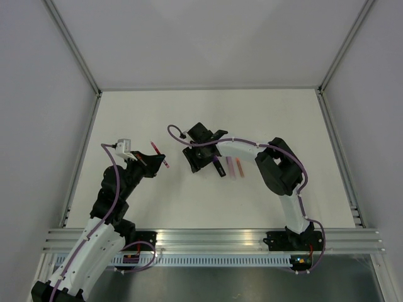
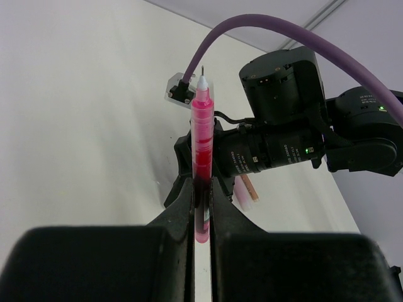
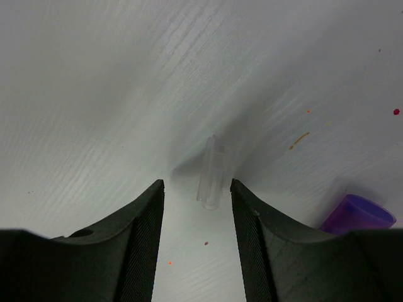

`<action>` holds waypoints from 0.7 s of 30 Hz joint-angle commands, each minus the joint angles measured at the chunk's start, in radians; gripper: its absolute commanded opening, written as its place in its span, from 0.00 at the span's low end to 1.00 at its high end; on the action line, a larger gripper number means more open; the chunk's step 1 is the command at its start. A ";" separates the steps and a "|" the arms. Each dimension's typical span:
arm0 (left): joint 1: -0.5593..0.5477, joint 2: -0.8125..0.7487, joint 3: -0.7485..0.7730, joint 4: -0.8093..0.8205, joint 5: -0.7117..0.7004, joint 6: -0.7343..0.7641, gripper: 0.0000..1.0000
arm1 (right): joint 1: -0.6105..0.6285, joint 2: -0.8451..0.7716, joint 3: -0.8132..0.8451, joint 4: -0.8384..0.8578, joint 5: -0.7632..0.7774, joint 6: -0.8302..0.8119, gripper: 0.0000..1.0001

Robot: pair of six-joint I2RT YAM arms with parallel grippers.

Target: Insert the pens into the pen caps

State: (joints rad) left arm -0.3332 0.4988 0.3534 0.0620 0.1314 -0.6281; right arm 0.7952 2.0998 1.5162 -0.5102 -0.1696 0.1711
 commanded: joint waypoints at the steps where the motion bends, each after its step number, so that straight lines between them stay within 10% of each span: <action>1: 0.000 0.001 -0.005 0.044 -0.015 -0.012 0.02 | 0.004 0.035 0.053 -0.025 0.044 -0.102 0.53; 21: 0.000 0.001 -0.007 0.044 -0.012 -0.015 0.02 | 0.035 0.019 -0.016 0.087 -0.160 -0.110 0.55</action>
State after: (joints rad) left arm -0.3332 0.4995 0.3534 0.0624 0.1314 -0.6281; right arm 0.8127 2.1349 1.5402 -0.4412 -0.3042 0.0597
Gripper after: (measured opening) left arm 0.064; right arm 0.546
